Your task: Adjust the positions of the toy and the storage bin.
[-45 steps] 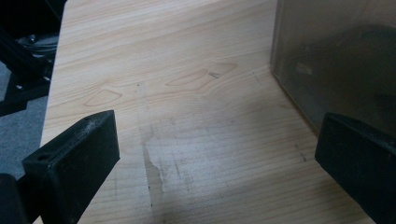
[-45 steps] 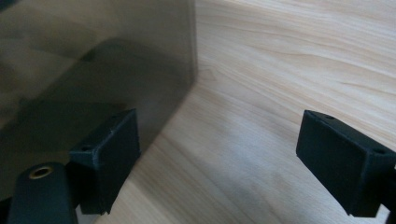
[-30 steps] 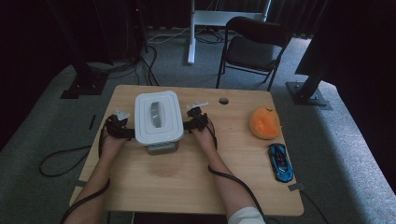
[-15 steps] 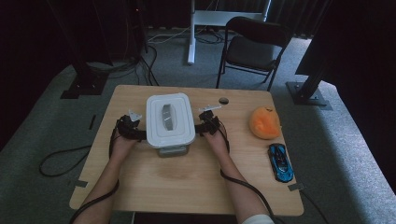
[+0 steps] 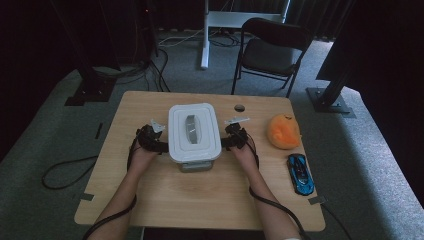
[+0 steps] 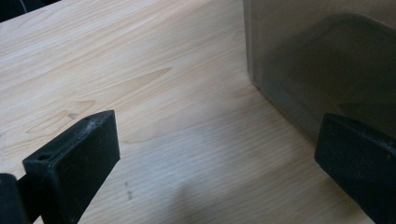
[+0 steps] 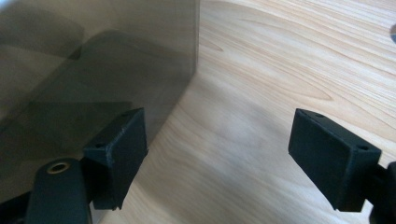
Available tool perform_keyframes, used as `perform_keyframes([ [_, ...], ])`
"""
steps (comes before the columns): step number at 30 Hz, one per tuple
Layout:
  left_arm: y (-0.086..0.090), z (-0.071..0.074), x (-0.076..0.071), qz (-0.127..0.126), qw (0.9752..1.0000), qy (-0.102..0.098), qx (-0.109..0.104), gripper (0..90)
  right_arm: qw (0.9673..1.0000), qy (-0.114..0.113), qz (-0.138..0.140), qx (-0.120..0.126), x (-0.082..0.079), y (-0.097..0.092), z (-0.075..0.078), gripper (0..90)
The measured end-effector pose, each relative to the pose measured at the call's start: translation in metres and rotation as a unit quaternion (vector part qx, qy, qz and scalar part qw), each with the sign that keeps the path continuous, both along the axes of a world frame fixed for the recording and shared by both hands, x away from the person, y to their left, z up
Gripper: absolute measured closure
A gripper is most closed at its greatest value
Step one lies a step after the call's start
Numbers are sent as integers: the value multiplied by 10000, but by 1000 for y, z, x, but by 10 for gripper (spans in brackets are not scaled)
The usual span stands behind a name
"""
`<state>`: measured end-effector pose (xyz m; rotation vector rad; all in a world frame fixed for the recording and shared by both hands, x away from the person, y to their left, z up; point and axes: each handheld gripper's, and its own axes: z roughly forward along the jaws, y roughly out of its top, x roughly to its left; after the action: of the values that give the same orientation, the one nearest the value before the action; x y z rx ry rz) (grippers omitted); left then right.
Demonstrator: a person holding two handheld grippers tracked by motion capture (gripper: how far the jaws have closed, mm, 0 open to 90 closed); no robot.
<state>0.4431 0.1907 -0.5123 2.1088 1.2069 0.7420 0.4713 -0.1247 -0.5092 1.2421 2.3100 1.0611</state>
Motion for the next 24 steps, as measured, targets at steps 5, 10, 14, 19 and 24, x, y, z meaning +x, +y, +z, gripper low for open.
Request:
perform_keyframes([
  [5, -9, 0, -3, -56, 10000, 1, 2, 4, 10000, -8, 44, 51, -7, -11, 0, 188],
  [10, -16, 1, -7, -111, 9999, 13, 70, 4, 9999, -18, 85, 80, -15, -20, 0, 188],
  [14, -22, 1, -11, -141, 9999, 20, 78, 12, 9999, -30, 124, 34, -22, -25, -2, 188],
  [19, -30, 2, -17, -248, 9996, 30, 93, 12, 9998, -4, 162, 75, -32, -35, -3, 188],
  [24, -38, 3, -27, -356, 9993, 38, 124, 12, 9999, -13, 160, 48, -41, -44, -3, 189],
])
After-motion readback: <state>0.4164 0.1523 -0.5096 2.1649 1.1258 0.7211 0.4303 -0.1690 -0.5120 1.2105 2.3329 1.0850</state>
